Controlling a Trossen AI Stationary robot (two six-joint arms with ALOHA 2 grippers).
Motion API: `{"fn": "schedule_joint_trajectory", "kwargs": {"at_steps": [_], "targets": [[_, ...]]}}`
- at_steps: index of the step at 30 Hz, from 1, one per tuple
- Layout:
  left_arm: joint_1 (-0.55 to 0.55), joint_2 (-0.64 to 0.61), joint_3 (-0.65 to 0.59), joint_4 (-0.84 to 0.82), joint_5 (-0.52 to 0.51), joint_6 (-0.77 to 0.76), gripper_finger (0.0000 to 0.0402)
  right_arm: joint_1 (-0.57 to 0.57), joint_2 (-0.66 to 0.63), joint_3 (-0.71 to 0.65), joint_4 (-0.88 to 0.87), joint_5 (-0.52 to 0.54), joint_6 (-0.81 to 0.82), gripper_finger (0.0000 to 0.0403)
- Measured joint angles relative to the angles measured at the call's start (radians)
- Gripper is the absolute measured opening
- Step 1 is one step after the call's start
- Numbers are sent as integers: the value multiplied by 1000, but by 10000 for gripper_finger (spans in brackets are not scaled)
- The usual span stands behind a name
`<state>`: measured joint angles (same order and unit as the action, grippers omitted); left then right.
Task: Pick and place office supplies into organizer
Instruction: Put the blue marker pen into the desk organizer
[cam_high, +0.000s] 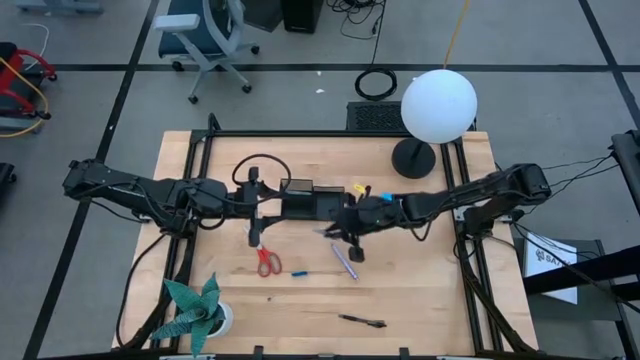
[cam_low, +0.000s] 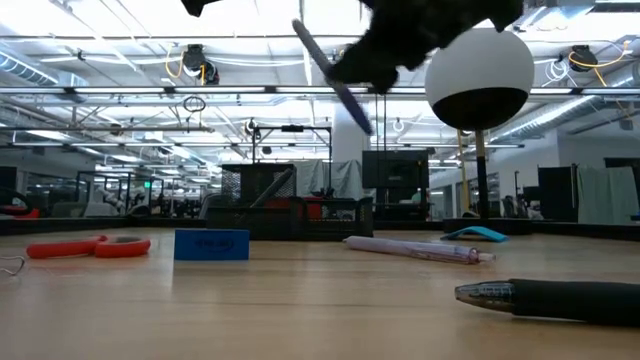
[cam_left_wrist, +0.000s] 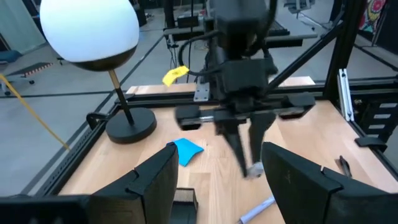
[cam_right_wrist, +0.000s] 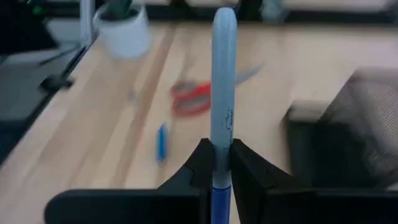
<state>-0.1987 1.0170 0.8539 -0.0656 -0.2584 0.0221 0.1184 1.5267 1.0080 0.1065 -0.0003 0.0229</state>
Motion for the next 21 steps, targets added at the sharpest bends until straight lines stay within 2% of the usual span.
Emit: {"fn": "schedule_joint_trajectory", "kwargs": {"at_steps": [7, 13, 21], "targets": [[0, 22, -1, 48, 10, 8, 239, -36, -1, 0, 274, 0, -93, 24], [-5, 99, 0, 184, 60, 50, 239, -40, 0, 0, 314, 0, -122, 24], [4, 169, 0, 283, 64, 78, 239, -39, 0, 0, 313, 0, -148, 24]]}}
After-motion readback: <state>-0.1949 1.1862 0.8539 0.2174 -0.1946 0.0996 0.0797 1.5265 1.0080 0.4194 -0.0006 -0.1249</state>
